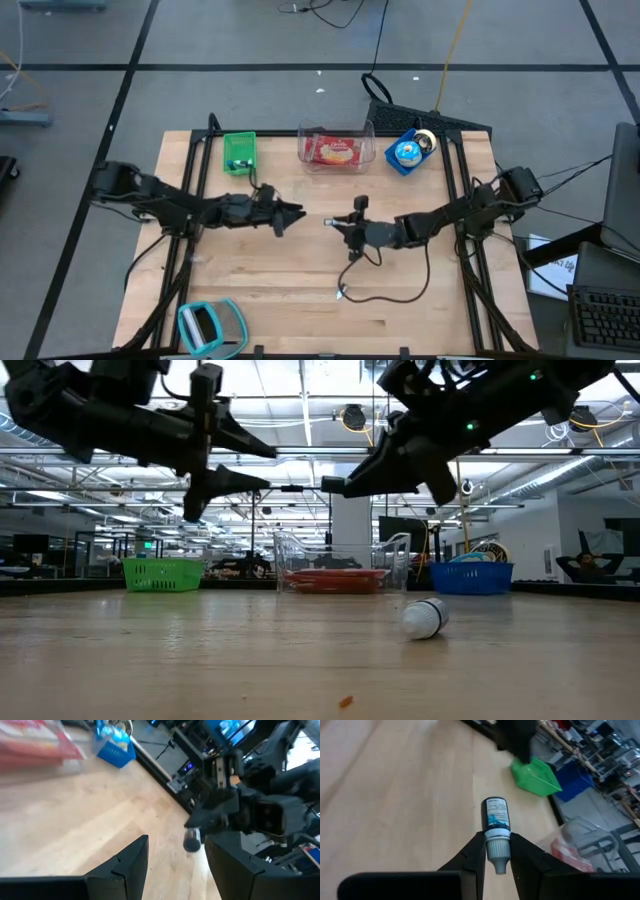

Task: Pick & Place Food Item
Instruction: Put the brown food coloring bottle into the green bin

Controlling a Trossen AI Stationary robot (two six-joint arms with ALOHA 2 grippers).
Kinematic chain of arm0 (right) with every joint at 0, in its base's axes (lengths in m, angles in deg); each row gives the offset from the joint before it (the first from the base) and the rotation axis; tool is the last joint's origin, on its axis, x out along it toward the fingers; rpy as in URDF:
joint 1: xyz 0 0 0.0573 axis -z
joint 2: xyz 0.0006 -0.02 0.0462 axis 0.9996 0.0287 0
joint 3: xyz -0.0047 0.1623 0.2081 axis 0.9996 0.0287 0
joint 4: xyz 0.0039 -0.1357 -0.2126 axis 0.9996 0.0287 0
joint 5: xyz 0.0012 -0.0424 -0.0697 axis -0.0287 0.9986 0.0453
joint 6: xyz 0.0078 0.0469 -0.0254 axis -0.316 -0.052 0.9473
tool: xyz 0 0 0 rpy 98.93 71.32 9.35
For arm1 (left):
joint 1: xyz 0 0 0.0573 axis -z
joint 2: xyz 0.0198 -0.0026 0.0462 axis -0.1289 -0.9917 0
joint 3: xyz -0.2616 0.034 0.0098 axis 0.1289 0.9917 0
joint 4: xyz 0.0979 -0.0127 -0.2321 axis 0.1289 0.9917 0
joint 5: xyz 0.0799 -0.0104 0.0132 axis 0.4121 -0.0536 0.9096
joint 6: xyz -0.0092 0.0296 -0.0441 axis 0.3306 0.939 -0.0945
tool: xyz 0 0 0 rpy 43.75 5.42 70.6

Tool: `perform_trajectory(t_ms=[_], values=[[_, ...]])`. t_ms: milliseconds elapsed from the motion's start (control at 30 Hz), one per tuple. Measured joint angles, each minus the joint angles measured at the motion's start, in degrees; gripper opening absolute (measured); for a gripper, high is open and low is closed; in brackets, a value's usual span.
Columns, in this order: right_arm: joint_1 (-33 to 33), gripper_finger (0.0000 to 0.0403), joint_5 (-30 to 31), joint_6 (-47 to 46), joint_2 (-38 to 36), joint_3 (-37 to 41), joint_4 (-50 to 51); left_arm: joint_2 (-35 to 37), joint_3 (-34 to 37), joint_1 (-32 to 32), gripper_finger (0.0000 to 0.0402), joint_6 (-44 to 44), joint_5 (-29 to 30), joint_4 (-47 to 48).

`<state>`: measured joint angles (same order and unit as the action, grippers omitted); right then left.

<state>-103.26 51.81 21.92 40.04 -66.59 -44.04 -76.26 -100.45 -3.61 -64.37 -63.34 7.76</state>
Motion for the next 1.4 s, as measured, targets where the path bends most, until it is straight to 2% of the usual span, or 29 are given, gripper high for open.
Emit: perform_trajectory(t_ms=[333, 600, 1167, 1267, 1400], values=[[1.89, 0.0061, -0.09, 1.96, 0.0, -0.04, -2.83, -13.22, -11.59, 0.48, 0.0196, -2.13, -0.73, 0.1], [1.85, 0.0059, -0.09, 3.31, 0.0, -0.04, -3.03, -20.0, -18.96, 0.5, 0.0196, -0.79, -1.6, 0.36], [1.83, 0.0059, -0.08, 7.08, -0.04, -0.07, -8.03, -21.65, -21.56, 0.48, 0.0194, -2.44, -2.6, 0.39], [1.85, 0.006, -0.11, 7.09, -0.04, -0.07, -8.05, -21.65, -21.56, 0.47, 0.0178, -2.44, -2.61, 0.19], [1.83, 0.0061, -0.09, 7.14, -0.04, -0.07, -7.94, -21.62, -21.54, 0.35, 0.0128, -2.44, -2.89, 0.13]])
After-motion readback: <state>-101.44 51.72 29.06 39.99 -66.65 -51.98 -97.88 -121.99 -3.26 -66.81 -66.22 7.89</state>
